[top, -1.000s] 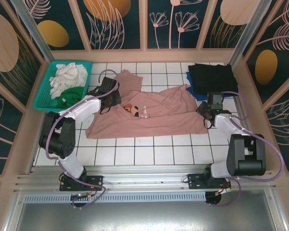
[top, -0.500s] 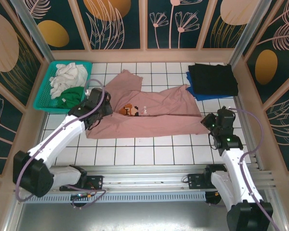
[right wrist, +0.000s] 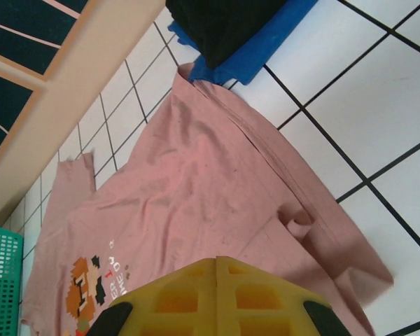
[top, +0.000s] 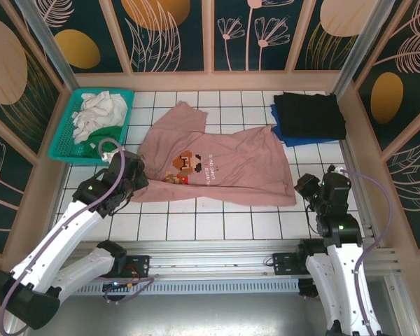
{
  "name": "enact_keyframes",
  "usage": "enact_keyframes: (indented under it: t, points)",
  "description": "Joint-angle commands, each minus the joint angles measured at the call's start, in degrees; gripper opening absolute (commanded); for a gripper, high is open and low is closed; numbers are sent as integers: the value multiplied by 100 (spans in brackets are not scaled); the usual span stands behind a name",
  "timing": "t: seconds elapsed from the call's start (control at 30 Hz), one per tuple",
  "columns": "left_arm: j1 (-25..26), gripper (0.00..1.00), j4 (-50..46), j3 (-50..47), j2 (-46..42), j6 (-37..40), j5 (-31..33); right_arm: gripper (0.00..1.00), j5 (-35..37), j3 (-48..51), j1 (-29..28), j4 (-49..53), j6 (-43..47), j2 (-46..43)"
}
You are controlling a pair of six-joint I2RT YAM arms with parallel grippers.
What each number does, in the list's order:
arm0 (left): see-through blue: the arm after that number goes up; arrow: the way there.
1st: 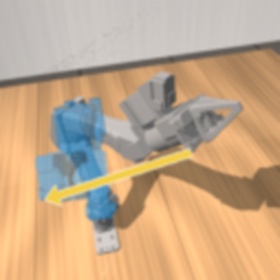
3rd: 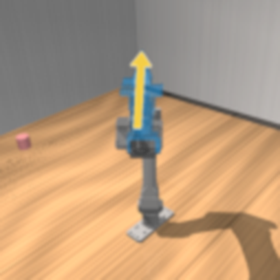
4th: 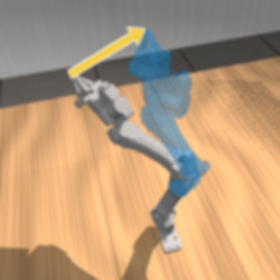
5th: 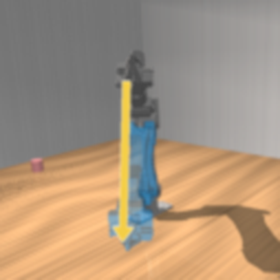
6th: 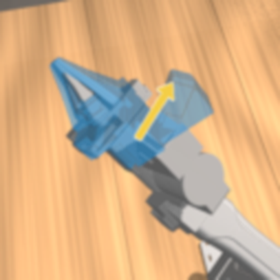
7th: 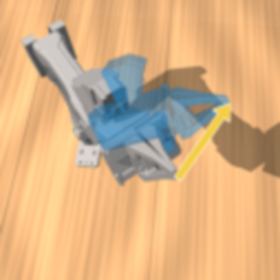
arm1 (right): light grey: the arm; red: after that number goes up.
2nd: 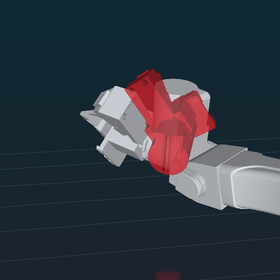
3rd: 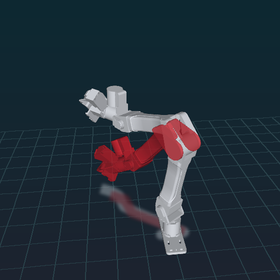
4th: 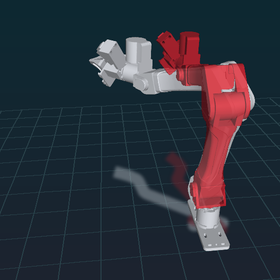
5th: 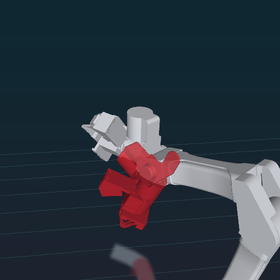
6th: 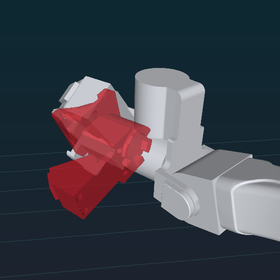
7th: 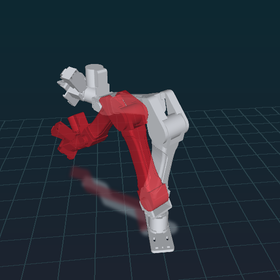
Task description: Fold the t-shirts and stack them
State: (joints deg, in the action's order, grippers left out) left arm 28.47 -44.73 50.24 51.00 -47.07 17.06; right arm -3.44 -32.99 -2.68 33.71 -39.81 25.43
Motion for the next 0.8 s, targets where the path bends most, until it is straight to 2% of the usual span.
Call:
enact_keyframes:
  t: [0.0, 0.1, 0.2, 0.27, 0.37, 0.4, 0.5, 0.6, 0.67, 0.77]
  points:
    - [45, 0, -264, 56, -277, -175, 38, 0, -108, -177, -31, 228, -33, -58]
    - [62, 0, 118, -250, -165, -150, -87, 0, -298, 68, -40, -71, 30, 70]
    - [62, 0, 608, -450, 294, -10, -265, 2, -506, 283, -110, -322, 98, 579]
    - [62, 0, 819, -480, 541, 26, -235, 14, -275, 349, -415, -309, -10, 991]
    - [61, 0, 1023, -480, 695, 58, -114, 36, 800, 474, -1536, -167, -664, 1461]
    - [57, 0, 1078, -480, 723, 83, -84, 40, 1087, 517, -1928, -102, -953, 1656]
    - [62, 0, 1199, -452, 811, 132, -13, 44, 1699, 612, -2760, 122, -1720, 2339]
    - [61, 0, 1365, -471, 905, 227, 12, 46, 2070, 654, -3222, 307, -2285, 2998]
    - [61, 0, 1455, -463, 1002, 319, 17, 46, 2291, 616, -3291, 270, -2343, 3274]
    - [62, 0, 1519, -397, 1183, 464, 78, 43, 2501, 337, -3091, 80, -1948, 3581]
